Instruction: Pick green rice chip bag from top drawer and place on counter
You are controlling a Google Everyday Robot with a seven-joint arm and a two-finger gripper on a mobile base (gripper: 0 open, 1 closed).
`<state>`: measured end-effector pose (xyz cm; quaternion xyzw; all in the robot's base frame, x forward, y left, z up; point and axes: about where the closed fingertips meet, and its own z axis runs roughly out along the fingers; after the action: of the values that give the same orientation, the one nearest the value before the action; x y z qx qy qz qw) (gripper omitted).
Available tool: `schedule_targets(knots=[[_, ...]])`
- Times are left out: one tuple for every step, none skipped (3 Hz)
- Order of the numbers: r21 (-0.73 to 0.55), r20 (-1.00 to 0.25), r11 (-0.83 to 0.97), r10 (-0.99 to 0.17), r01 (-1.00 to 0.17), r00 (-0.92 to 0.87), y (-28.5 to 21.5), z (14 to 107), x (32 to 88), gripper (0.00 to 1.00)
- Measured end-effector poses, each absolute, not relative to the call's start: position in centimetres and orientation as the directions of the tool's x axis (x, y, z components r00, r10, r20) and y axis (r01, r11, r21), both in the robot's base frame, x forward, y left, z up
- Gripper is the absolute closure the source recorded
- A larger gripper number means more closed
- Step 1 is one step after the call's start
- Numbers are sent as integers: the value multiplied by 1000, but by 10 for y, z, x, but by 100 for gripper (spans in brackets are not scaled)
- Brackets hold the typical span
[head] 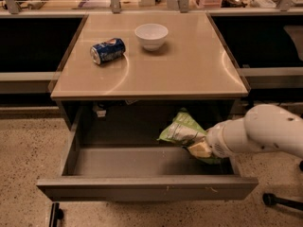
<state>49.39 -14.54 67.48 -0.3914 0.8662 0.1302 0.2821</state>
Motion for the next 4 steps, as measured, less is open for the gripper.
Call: schedule_targets(knots=[[-8, -666, 588, -606, -809, -435, -158, 745, 470, 100], [-16, -703, 485, -628, -874, -335, -155, 787, 468, 100], [-13, -700, 464, -637, -886, -323, -153, 791, 464, 100], [-38, -739, 445, -615, -895, -275, -151, 809, 465, 100]])
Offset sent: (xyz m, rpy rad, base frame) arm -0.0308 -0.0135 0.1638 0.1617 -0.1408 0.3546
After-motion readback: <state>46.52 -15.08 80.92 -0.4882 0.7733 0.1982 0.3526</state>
